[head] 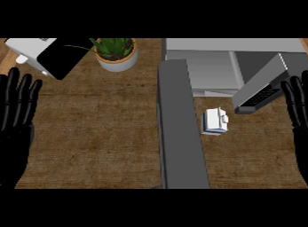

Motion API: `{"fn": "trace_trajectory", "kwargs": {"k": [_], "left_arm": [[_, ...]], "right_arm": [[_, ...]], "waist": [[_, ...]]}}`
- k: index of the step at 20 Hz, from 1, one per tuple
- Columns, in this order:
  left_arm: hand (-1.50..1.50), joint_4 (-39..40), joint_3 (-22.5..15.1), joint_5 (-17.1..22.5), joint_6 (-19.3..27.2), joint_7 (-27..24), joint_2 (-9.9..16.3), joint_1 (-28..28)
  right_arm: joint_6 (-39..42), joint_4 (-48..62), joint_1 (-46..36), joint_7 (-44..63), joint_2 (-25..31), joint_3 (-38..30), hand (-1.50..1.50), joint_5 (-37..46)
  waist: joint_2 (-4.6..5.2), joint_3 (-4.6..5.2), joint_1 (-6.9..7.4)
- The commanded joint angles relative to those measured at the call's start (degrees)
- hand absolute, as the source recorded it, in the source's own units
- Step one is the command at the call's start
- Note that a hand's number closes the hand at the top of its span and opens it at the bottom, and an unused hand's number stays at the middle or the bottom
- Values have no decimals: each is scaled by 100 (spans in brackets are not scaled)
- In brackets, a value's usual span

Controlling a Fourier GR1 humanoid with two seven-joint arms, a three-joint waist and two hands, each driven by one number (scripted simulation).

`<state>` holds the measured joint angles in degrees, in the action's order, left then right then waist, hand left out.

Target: Pick up the milk, place it into the microwave and close the microwave

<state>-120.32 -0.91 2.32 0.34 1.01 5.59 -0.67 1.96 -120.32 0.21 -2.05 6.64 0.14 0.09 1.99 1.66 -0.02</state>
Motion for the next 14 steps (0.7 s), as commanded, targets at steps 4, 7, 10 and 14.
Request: {"fn": "trace_trajectory", "kwargs": {"k": [4, 7, 10, 14], "left_arm": [[-150, 150, -263, -519, 247, -431, -269, 169], [-150, 154, -445, -170, 1089, 222, -542, 155], [-150, -265, -949, -187, 1089, -331, -551, 1350], [-150, -950, -1333, -349, 1168, -249, -556, 2043]], "right_arm": [[476, 322, -344, 215, 160, -61, -150, -530], [1108, 182, -4, 165, 285, 149, -150, -1166], [1223, -196, 543, 35, 245, 243, -150, -1141], [1312, -356, 979, -116, 146, 304, -150, -1049]], "waist": [[-199, -166, 22], [-199, -169, 8], [-222, -165, 29], [-218, -168, 20]]}}
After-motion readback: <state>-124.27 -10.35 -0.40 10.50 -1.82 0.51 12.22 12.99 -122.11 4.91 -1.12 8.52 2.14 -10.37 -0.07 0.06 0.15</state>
